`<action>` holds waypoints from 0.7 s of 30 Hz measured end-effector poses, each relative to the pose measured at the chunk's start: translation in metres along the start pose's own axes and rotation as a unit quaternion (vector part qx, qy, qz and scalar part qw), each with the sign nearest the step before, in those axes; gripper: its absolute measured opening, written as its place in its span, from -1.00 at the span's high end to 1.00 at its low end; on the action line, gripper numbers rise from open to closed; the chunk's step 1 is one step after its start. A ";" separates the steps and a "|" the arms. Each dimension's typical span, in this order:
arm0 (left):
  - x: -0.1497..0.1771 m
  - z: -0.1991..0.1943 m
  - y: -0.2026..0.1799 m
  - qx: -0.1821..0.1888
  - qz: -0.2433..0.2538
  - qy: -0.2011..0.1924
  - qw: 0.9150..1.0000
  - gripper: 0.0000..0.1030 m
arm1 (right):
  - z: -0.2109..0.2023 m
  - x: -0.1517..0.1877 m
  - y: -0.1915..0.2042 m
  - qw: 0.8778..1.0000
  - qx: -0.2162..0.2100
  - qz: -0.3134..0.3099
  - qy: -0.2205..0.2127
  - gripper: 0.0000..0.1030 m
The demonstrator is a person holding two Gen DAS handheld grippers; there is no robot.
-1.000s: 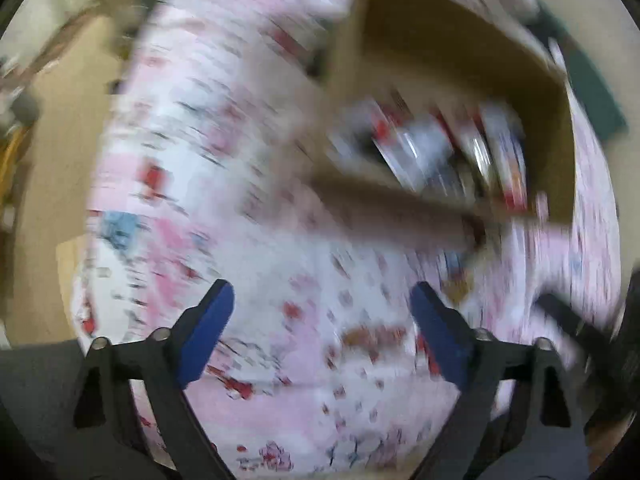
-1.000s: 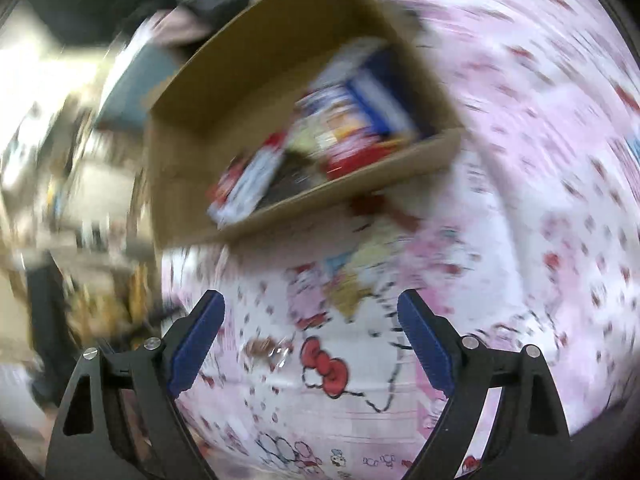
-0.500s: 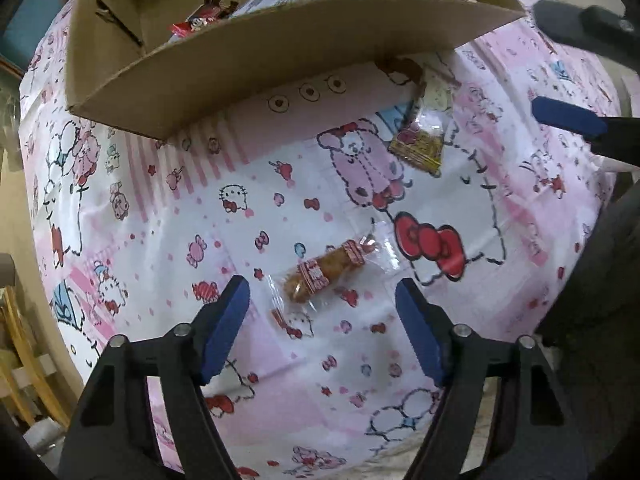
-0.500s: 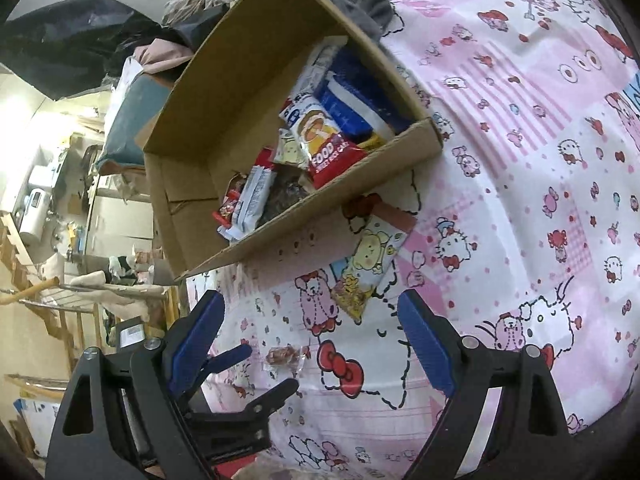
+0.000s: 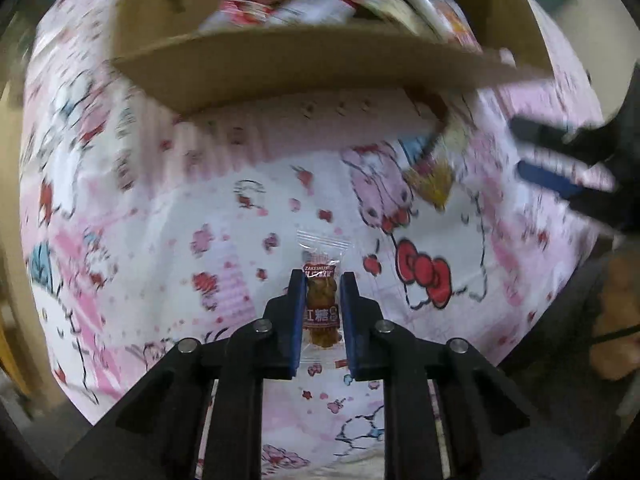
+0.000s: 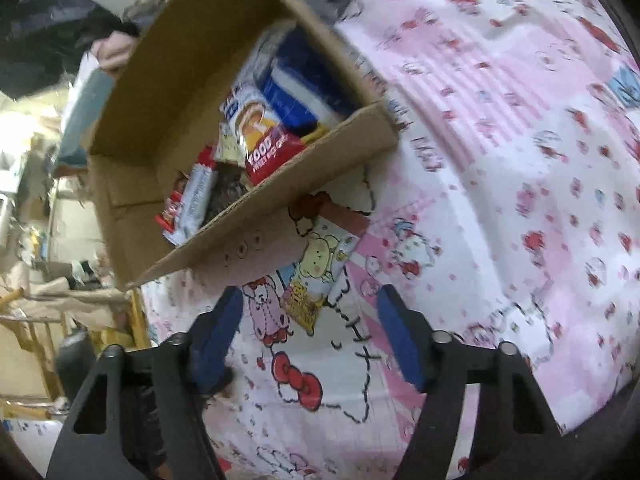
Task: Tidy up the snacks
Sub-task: 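Grasp the brown candy packet with the left tool while the right tool grasps the yellow bear packet, then lift both held packets and lower them into the box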
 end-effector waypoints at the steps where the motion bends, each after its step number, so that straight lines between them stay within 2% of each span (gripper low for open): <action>1: -0.001 -0.004 0.004 0.000 -0.008 -0.006 1.000 0.73 | 0.007 -0.003 0.004 1.000 0.001 -0.008 0.007 -0.10; 2: -0.003 -0.008 0.006 -0.003 -0.015 -0.014 1.000 0.73 | 0.014 -0.007 0.009 1.000 0.005 -0.019 0.014 -0.05; 7: -0.007 -0.021 0.021 -0.004 -0.039 -0.035 0.999 0.73 | 0.042 -0.012 0.016 0.997 0.059 -0.044 0.033 -0.04; 9: -0.007 -0.027 0.029 -0.007 -0.043 -0.041 0.998 0.73 | 0.051 -0.010 0.013 0.994 0.084 -0.049 0.038 0.07; 11: -0.008 -0.027 0.030 -0.008 -0.046 -0.044 0.998 0.73 | 0.053 -0.009 0.016 0.992 0.097 -0.066 0.038 0.10; 13: -0.008 -0.029 0.029 -0.009 -0.046 -0.045 0.998 0.73 | 0.055 -0.006 0.022 0.986 0.124 -0.100 0.041 0.23; 14: -0.006 -0.029 0.026 -0.010 -0.045 -0.046 0.998 0.73 | 0.055 -0.004 0.024 0.983 0.139 -0.115 0.041 0.39; 15: -0.004 -0.027 0.023 -0.010 -0.045 -0.046 0.998 0.73 | 0.055 -0.002 0.024 0.981 0.146 -0.123 0.039 0.43; 21: -0.004 -0.027 0.018 -0.010 -0.033 -0.046 0.998 0.73 | 0.048 0.013 0.021 0.983 0.130 -0.122 0.041 0.45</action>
Point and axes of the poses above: each gripper's, at about its wrist camera, not at the fingertips, and z roughly the way its jaws point, y to its left, x to its underside, the point moved 4 cm from there along z, roughly the way its jaws point, and after that the axes turned 11 degrees about -z, right-handed, at the moved point
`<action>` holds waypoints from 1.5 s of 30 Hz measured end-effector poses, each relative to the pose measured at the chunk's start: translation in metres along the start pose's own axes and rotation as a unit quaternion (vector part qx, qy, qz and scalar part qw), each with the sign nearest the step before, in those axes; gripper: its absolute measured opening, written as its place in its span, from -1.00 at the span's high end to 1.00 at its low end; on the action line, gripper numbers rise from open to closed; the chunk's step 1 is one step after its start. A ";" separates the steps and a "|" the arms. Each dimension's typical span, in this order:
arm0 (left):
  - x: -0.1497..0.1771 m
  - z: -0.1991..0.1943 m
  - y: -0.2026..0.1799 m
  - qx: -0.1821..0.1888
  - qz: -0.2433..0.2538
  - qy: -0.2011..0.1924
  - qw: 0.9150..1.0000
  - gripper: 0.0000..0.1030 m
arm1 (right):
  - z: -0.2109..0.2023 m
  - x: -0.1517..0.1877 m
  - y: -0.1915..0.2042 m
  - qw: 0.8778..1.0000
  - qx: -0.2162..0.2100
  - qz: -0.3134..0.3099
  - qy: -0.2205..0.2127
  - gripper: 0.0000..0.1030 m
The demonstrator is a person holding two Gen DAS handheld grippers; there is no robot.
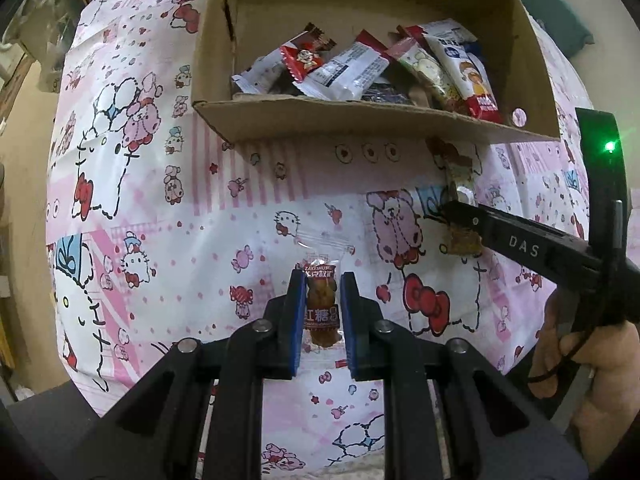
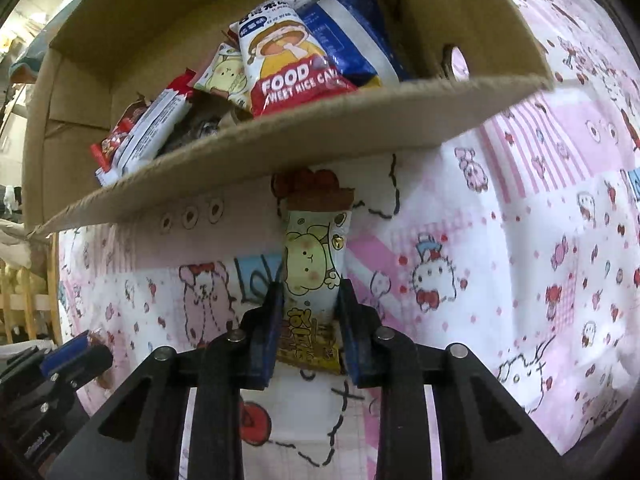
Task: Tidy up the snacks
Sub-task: 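Lift both held packets and lower them into the box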
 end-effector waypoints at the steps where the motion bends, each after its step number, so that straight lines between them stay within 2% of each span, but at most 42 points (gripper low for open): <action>1: 0.000 0.000 0.000 -0.002 0.001 -0.002 1.000 0.73 | -0.001 0.005 0.002 1.000 -0.005 0.001 0.001 0.45; 8: -0.002 -0.010 0.013 -0.013 -0.022 -0.028 0.999 0.73 | -0.015 0.024 0.018 0.999 -0.051 0.001 0.001 0.45; 14: -0.005 -0.063 0.009 -0.021 -0.011 -0.117 0.993 0.73 | -0.047 0.041 0.033 0.994 -0.109 0.006 -0.026 0.45; 18: -0.019 -0.078 0.004 -0.020 -0.015 -0.144 0.989 0.73 | -0.079 0.035 0.037 0.986 -0.146 0.011 -0.075 0.45; 21: -0.037 -0.091 0.001 -0.010 -0.029 -0.159 0.987 0.73 | -0.111 0.027 0.038 0.978 -0.158 0.004 -0.137 0.45; 25: -0.062 -0.107 -0.006 -0.004 -0.029 -0.184 0.983 0.73 | -0.137 0.005 0.028 0.967 -0.160 0.008 -0.197 0.45; 33: -0.105 -0.115 -0.027 0.000 -0.007 -0.219 0.976 0.73 | -0.143 -0.054 0.004 0.962 -0.128 0.000 -0.240 0.45; 37: -0.117 -0.104 -0.036 0.003 0.010 -0.223 0.975 0.73 | -0.128 -0.073 0.001 0.962 -0.115 -0.005 -0.247 0.45; 40: -0.121 -0.094 -0.040 0.020 0.019 -0.230 0.973 0.72 | -0.119 -0.075 0.000 0.964 -0.106 -0.007 -0.243 0.45; 45: -0.124 -0.078 -0.039 0.013 0.017 -0.243 0.970 0.72 | -0.105 -0.071 0.001 0.967 -0.105 -0.012 -0.231 0.45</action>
Point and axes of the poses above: each gripper's, at about its wrist camera, not at the fingertips, and z roughly the way its jaws point, y to its left, x to its underside, the point moved 4 cm from there along z, roughly the way its jaws point, and after that the axes turned 11 degrees about -z, right-handed, at the moved point
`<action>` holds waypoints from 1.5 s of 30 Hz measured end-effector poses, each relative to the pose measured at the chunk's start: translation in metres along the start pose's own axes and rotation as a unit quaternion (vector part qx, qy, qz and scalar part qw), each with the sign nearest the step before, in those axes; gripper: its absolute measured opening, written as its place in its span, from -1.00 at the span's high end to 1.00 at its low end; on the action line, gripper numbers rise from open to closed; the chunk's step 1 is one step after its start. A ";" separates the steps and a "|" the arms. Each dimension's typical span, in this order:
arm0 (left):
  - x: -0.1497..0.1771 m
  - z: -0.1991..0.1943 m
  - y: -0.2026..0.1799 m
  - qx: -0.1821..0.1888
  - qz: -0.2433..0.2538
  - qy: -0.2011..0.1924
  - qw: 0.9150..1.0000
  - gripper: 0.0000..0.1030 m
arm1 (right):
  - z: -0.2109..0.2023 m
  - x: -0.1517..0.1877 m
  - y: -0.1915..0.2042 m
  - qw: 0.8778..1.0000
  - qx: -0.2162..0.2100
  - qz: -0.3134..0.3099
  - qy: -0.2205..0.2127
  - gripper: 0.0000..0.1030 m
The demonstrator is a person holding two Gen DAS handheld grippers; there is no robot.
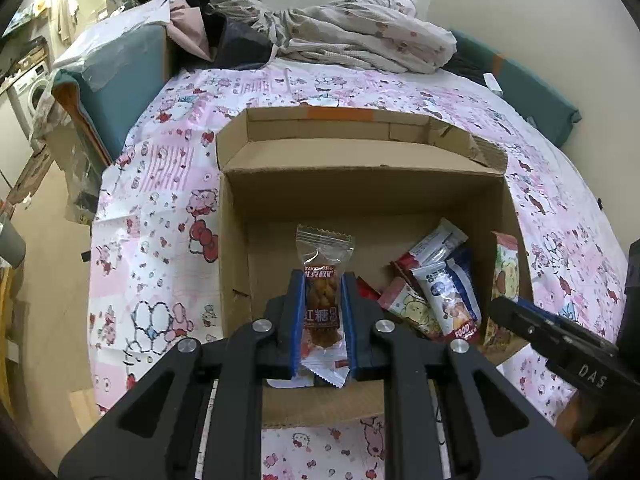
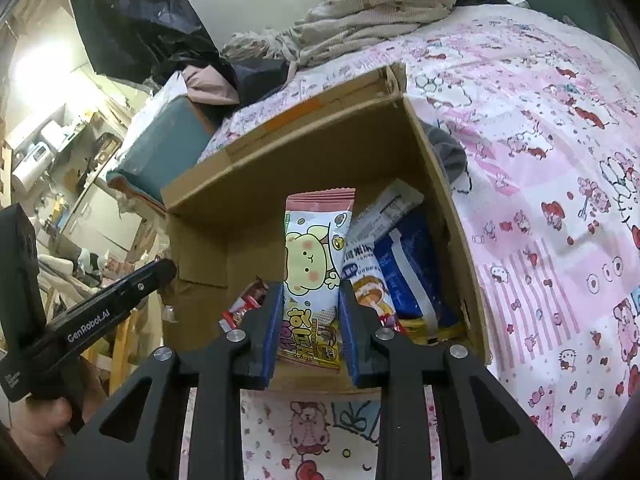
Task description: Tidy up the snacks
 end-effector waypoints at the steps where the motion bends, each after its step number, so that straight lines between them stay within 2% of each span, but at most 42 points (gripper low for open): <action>1: 0.001 0.002 -0.001 0.002 0.003 0.000 1.000 0.72 | 0.003 0.002 0.000 1.000 -0.002 -0.001 0.004 0.45; 4: 0.002 0.006 -0.003 -0.004 0.018 -0.006 1.000 0.72 | 0.010 0.007 0.001 1.000 0.006 -0.006 0.015 0.45; 7: 0.004 0.006 -0.002 0.007 0.010 -0.004 1.000 0.69 | 0.014 0.008 -0.001 1.000 0.010 -0.003 0.019 0.45; 18: 0.009 0.006 0.000 0.006 0.013 -0.004 1.000 0.65 | 0.018 0.007 -0.004 1.000 0.008 0.006 0.028 0.39; 22: 0.013 0.006 -0.004 -0.009 0.036 0.001 0.999 0.64 | 0.016 0.005 -0.003 1.000 0.005 0.007 0.024 0.39; 23: 0.014 0.005 -0.005 -0.010 0.039 -0.002 0.999 0.60 | 0.014 0.005 -0.002 1.000 0.002 0.007 0.022 0.39; 24: 0.014 0.004 -0.005 -0.011 0.038 -0.003 0.999 0.41 | 0.013 0.003 -0.002 1.000 -0.002 0.007 0.019 0.37; 25: 0.013 0.002 -0.005 -0.015 0.034 -0.005 0.999 0.24 | 0.012 0.002 -0.001 1.000 -0.004 0.007 0.017 0.33; 26: 0.012 0.000 -0.004 -0.018 0.029 -0.008 0.999 -0.20 | 0.010 0.002 -0.002 1.000 -0.006 0.008 0.016 0.14; 27: 0.011 -0.002 -0.002 -0.021 0.024 -0.013 0.999 -0.62 | 0.008 0.001 -0.002 1.000 -0.008 0.012 0.012 -0.31; 28: 0.011 -0.005 -0.001 -0.021 0.017 -0.017 0.999 -0.75 | 0.005 0.000 -0.002 1.000 -0.006 0.015 0.005 -0.51; 29: 0.010 -0.007 0.001 -0.015 0.011 -0.019 1.000 -0.82 | 0.001 -0.001 -0.001 1.000 -0.005 0.013 -0.001 -0.62; 34: 0.009 -0.025 0.002 -0.011 0.008 -0.029 0.999 -0.82 | -0.021 -0.008 0.006 1.000 -0.003 0.003 -0.021 -0.63; 36: 0.008 -0.038 0.003 -0.011 0.005 -0.033 0.999 -0.82 | -0.037 -0.009 0.007 0.999 0.002 0.001 -0.033 -0.81; 40: 0.010 -0.070 0.005 -0.009 0.002 -0.063 0.998 -0.82 | -0.074 -0.005 0.014 0.998 0.026 -0.021 -0.062 -1.00; 42: 0.014 -0.084 0.008 -0.019 -0.005 -0.079 0.997 -0.82 | -0.089 0.000 0.020 0.996 0.034 -0.042 -0.074 -1.00; 45: 0.025 -0.099 0.008 -0.011 -0.005 -0.085 0.996 -0.82 | -0.104 0.008 0.027 0.993 0.053 -0.068 -0.081 -1.00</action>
Point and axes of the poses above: each gripper's, at about its wrist camera, not at the fingertips, and z roughly the way its jaws point, y to its left, x to its underside, the point moved 4 cm from there along z, roughly the way its jaws point, and after that the axes turned 11 degrees about -z, right-handed, at the moved point
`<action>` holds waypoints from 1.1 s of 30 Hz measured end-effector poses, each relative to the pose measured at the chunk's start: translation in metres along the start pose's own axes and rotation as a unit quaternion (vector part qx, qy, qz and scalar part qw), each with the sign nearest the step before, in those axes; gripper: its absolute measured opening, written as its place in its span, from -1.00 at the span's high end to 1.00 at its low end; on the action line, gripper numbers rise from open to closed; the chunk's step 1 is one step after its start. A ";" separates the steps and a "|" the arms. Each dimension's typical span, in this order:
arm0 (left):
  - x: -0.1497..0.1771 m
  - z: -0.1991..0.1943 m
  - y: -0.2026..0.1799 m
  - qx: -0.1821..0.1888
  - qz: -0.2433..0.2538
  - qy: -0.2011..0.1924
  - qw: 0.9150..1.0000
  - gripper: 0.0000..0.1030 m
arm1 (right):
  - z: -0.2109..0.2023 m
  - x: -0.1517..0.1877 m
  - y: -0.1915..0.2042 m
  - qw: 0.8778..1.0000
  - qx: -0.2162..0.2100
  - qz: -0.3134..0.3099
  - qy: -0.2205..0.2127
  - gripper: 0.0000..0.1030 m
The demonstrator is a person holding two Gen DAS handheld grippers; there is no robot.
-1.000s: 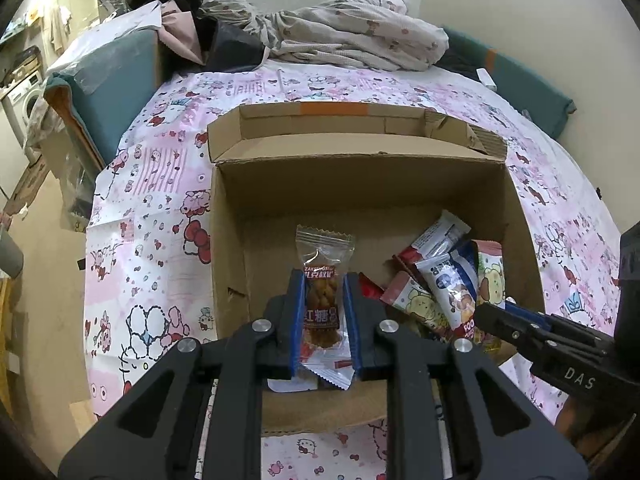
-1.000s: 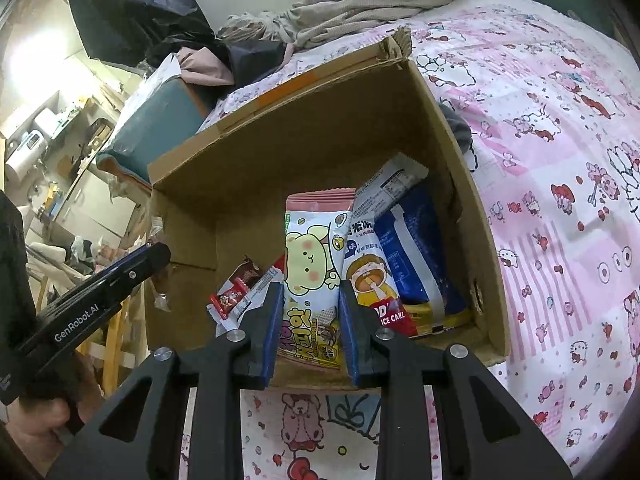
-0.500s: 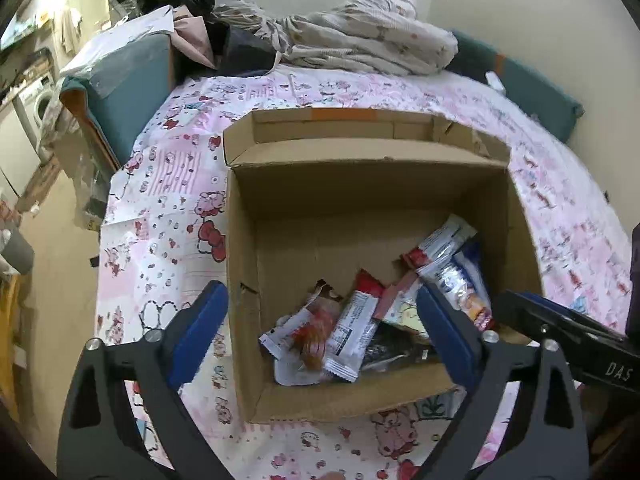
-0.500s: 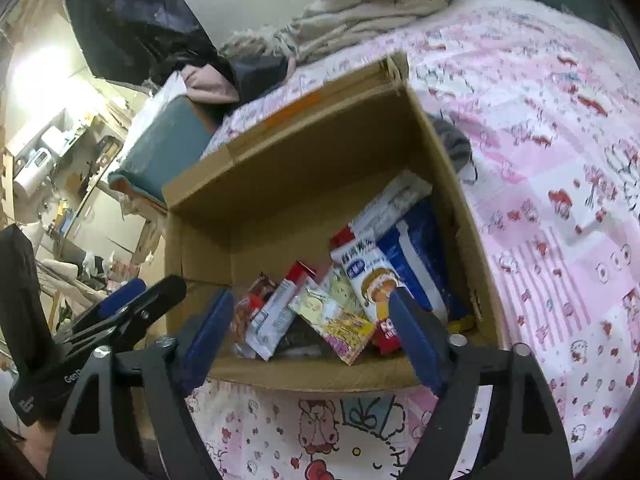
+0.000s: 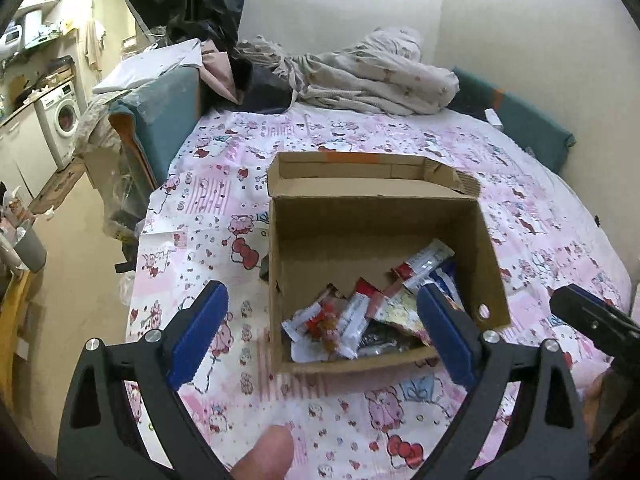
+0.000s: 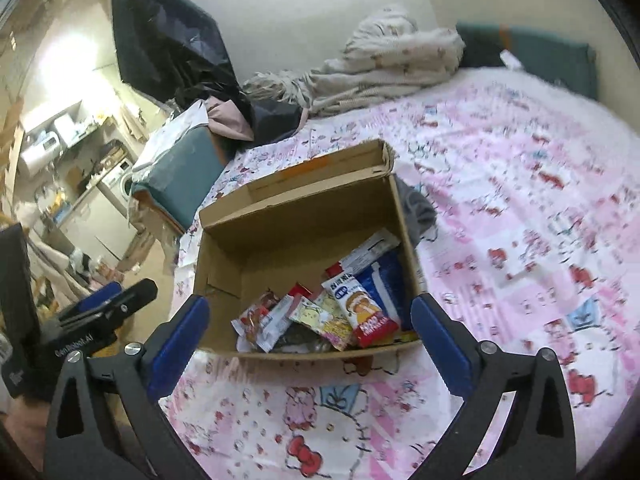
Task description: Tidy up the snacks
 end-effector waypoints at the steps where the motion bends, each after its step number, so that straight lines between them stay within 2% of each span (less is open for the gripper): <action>1: 0.002 -0.004 0.000 0.002 0.002 -0.001 1.000 -0.82 | -0.004 0.001 0.002 1.000 0.009 -0.008 -0.002 -1.00; 7: 0.024 -0.029 0.003 0.000 0.010 -0.011 1.000 -0.82 | -0.016 0.016 0.010 0.999 0.034 -0.018 -0.003 -1.00; 12: 0.039 -0.040 0.016 -0.006 -0.001 -0.009 1.000 -0.99 | -0.014 0.027 0.023 0.999 0.042 -0.034 0.005 -1.00; 17: 0.046 -0.041 0.026 -0.009 -0.016 -0.020 1.000 -0.99 | -0.012 0.031 0.040 0.996 0.054 -0.066 -0.006 -1.00; 21: 0.050 -0.036 0.025 -0.021 -0.009 -0.022 0.999 -0.99 | -0.006 0.033 0.050 0.994 0.057 -0.090 -0.003 -1.00; 33: 0.055 -0.029 0.024 -0.021 -0.015 -0.010 1.000 -0.99 | 0.002 0.032 0.045 0.994 0.070 -0.080 -0.001 -1.00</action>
Point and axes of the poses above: each gripper's, at about its wrist camera, not at the fingertips, and z roughly the way its jaws point, y to its left, x to its underside, the point moved 4 cm from there along z, roughly the way its jaws point, and after that the axes turned 11 degrees about -z, right-handed, at the moved point
